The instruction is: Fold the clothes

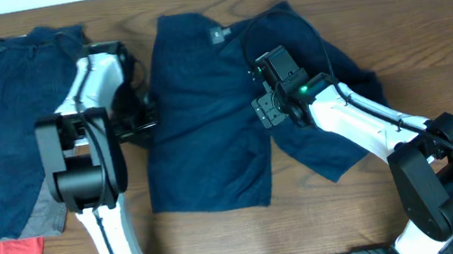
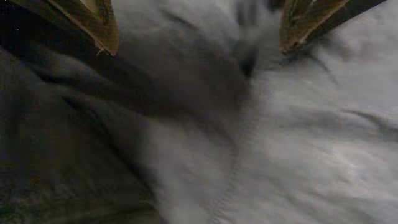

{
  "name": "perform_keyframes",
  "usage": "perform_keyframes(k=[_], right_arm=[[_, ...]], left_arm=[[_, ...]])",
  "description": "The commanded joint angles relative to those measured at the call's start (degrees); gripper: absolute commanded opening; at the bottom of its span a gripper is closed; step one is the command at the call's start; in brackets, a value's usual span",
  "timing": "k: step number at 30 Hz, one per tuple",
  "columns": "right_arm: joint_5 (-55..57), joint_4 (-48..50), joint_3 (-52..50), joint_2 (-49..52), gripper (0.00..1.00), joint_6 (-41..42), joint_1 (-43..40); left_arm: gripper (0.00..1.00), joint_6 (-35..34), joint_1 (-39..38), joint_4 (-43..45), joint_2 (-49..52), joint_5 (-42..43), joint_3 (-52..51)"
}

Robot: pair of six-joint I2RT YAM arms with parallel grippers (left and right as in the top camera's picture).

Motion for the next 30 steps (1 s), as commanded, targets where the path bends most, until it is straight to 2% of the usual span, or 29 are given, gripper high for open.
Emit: perform_keyframes(k=[1, 8, 9, 11, 12, 13, 23, 30], right_arm=[[-1.62, -1.40, 3.37, -0.09, 0.80, 0.76, 0.37], [-2.05, -5.29, 10.47, -0.09, 0.81, 0.74, 1.64], [-2.51, -5.31, 11.23, -0.09, 0.82, 0.74, 1.92], [-3.02, -5.18, 12.79, -0.07, 0.82, 0.74, 2.54], [-2.99, -4.96, 13.20, -0.04, 0.82, 0.72, 2.78], [-2.58, -4.57, 13.62, -0.02, 0.82, 0.52, 3.02], [1.97, 2.84, 13.88, 3.41, 0.86, -2.27, 1.03], [-1.64, 5.07, 13.88, 6.91, 0.87, 1.62, -5.53]], left_arm=[[0.06, -4.04, 3.63, -2.38, -1.29, -5.20, 0.00], [0.06, -3.43, 7.06, -2.71, -7.56, -5.33, 0.00], [0.17, -3.06, 7.04, -2.71, -8.33, -5.33, 0.00], [0.57, -2.97, 6.80, -2.67, -9.16, -5.33, 0.00], [0.68, -2.91, 6.62, -2.56, -9.22, -5.33, 0.00], [0.74, -2.89, 6.51, -2.47, -9.22, -5.33, 0.00], [0.78, -2.91, 6.51, 2.58, -13.99, -5.31, 0.33], [0.78, -2.91, 5.88, 10.27, -19.67, -5.09, 0.33]])
